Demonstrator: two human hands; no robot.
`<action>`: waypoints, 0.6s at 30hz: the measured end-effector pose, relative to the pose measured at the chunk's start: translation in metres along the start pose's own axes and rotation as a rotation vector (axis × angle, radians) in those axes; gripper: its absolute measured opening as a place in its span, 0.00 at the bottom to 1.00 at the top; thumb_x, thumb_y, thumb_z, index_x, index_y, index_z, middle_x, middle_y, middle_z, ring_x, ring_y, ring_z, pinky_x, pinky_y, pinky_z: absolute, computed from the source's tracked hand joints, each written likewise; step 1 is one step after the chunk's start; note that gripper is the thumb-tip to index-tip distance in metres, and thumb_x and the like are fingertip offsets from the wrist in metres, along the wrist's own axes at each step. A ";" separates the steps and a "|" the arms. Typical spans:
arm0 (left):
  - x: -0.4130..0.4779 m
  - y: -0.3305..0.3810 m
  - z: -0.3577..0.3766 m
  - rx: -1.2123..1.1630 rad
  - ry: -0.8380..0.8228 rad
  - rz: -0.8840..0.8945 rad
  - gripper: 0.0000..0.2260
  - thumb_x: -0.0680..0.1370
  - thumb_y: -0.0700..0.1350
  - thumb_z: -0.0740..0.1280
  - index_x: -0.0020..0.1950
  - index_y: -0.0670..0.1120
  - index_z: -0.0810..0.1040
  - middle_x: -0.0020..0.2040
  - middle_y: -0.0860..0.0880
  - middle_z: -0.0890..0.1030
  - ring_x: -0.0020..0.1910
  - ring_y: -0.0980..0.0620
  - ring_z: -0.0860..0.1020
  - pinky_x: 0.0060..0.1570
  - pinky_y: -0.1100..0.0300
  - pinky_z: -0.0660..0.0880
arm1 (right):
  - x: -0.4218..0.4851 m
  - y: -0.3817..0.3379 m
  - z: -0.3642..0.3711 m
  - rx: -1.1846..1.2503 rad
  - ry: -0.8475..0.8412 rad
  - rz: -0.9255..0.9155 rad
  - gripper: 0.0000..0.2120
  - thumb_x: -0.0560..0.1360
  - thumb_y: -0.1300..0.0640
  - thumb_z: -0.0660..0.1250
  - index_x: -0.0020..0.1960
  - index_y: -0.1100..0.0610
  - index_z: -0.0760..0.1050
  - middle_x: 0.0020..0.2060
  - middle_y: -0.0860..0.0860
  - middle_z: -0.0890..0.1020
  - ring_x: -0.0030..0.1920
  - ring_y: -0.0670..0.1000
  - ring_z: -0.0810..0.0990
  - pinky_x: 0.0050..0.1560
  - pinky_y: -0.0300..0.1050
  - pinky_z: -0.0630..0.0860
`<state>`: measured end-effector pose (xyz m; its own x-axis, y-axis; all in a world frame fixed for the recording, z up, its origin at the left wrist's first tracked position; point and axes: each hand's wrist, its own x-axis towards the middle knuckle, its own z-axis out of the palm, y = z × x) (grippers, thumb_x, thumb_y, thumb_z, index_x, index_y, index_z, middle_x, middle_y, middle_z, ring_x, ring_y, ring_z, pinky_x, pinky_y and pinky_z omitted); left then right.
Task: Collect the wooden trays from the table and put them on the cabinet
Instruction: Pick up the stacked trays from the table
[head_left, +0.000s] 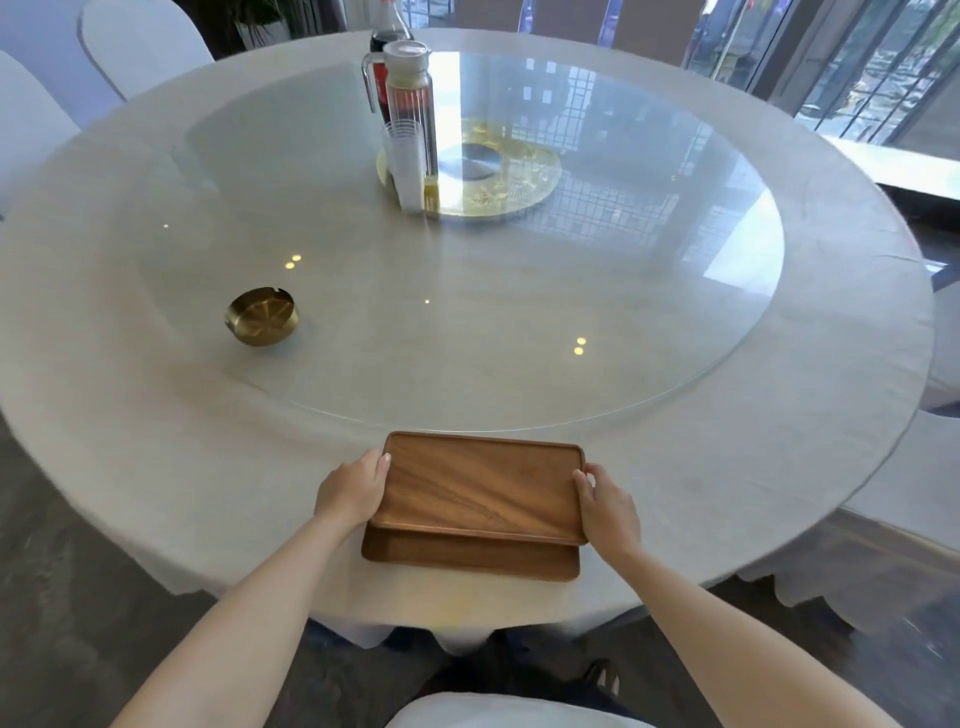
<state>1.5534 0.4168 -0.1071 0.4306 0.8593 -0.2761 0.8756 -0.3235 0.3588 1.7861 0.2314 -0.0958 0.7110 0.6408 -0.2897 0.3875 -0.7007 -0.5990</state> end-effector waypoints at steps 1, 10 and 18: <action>-0.001 -0.004 0.003 0.003 -0.014 0.003 0.14 0.81 0.50 0.48 0.40 0.45 0.64 0.47 0.37 0.81 0.47 0.37 0.78 0.40 0.54 0.67 | -0.004 0.000 0.003 -0.021 -0.008 0.008 0.18 0.80 0.49 0.51 0.64 0.57 0.69 0.52 0.60 0.81 0.53 0.61 0.78 0.51 0.54 0.75; -0.011 -0.014 0.017 0.008 -0.035 0.031 0.14 0.81 0.50 0.48 0.41 0.45 0.64 0.46 0.37 0.82 0.47 0.37 0.78 0.39 0.55 0.66 | -0.019 0.009 0.013 -0.174 -0.028 0.008 0.19 0.80 0.50 0.48 0.65 0.57 0.67 0.50 0.59 0.81 0.50 0.59 0.79 0.50 0.54 0.76; -0.020 -0.022 0.020 -0.083 -0.051 0.047 0.14 0.82 0.48 0.48 0.41 0.44 0.64 0.36 0.43 0.74 0.38 0.42 0.74 0.36 0.56 0.65 | -0.028 0.013 0.020 -0.203 -0.037 -0.003 0.18 0.81 0.50 0.47 0.65 0.55 0.66 0.49 0.58 0.82 0.47 0.59 0.79 0.43 0.47 0.70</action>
<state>1.5297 0.3982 -0.1276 0.4836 0.8217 -0.3015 0.8336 -0.3274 0.4448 1.7597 0.2110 -0.1104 0.6890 0.6517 -0.3172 0.5030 -0.7450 -0.4381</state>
